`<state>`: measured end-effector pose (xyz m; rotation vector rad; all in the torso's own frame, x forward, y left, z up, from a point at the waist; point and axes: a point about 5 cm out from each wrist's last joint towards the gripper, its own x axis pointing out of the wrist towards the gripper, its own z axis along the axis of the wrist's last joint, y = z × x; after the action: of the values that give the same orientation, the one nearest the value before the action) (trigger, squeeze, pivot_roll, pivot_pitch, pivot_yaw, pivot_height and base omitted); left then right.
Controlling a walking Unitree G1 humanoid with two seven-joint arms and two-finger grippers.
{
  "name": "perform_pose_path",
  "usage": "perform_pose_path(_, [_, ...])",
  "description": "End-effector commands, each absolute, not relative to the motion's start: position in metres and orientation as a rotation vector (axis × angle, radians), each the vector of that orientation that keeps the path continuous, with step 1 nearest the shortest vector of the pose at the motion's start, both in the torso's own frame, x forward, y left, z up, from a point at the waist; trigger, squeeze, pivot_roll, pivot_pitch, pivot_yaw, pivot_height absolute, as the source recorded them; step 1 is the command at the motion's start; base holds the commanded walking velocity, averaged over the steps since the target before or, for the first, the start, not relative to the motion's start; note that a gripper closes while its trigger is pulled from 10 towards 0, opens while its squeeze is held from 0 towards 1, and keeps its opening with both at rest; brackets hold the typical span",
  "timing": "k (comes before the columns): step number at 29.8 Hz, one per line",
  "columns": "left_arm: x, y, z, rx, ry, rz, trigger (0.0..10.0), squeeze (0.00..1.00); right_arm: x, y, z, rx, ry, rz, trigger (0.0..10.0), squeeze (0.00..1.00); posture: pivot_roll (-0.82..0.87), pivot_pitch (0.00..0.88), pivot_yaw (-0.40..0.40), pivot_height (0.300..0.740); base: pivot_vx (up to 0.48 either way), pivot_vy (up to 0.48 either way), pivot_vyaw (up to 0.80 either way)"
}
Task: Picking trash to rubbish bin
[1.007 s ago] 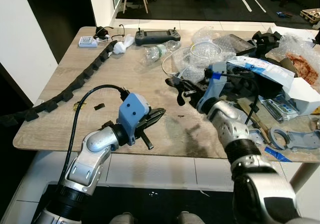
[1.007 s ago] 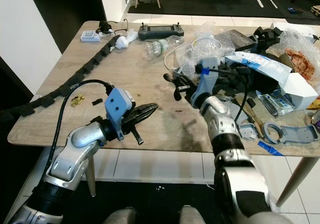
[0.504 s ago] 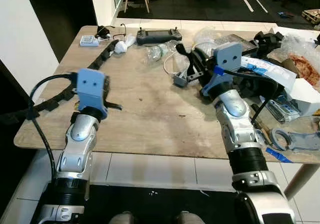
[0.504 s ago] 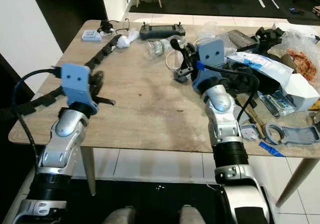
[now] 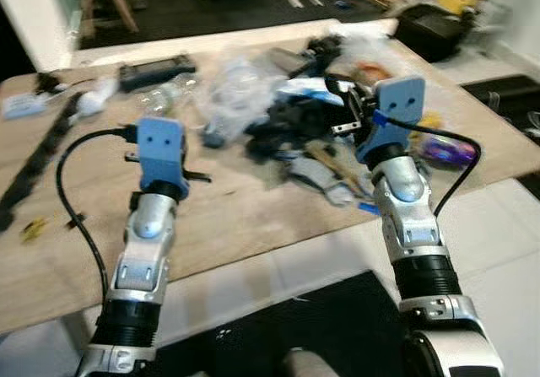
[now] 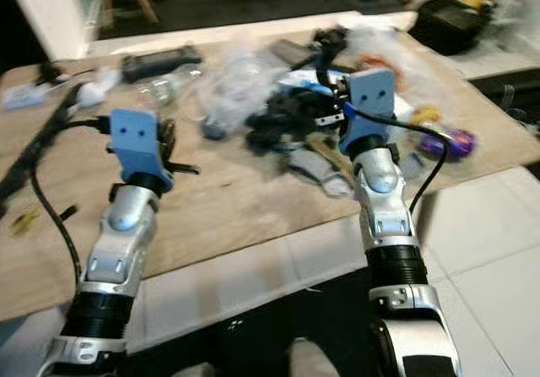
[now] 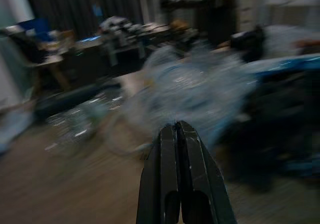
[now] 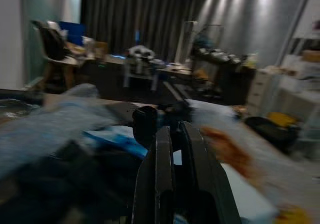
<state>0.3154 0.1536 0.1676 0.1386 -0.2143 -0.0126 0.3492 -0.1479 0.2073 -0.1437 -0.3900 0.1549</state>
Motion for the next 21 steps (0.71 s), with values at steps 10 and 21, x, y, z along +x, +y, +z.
perform_pose_path(10, [0.317, 0.155, 0.167, 0.156, -0.208, -0.013, 10.0, 0.0, 0.349, -0.146, 0.202, -0.16, -0.364, 0.148, 10.0, 0.0, 0.04, 0.015, -0.032, 0.74, 0.0, 0.0, -0.8])
perform_pose_path(21, [0.319, 0.153, 0.168, 0.172, -0.212, -0.052, 10.0, 0.0, 0.35, -0.143, 0.195, -0.146, -0.335, 0.162, 10.0, 0.0, 0.04, 0.001, -0.037, 0.74, 0.0, 0.0, -0.8])
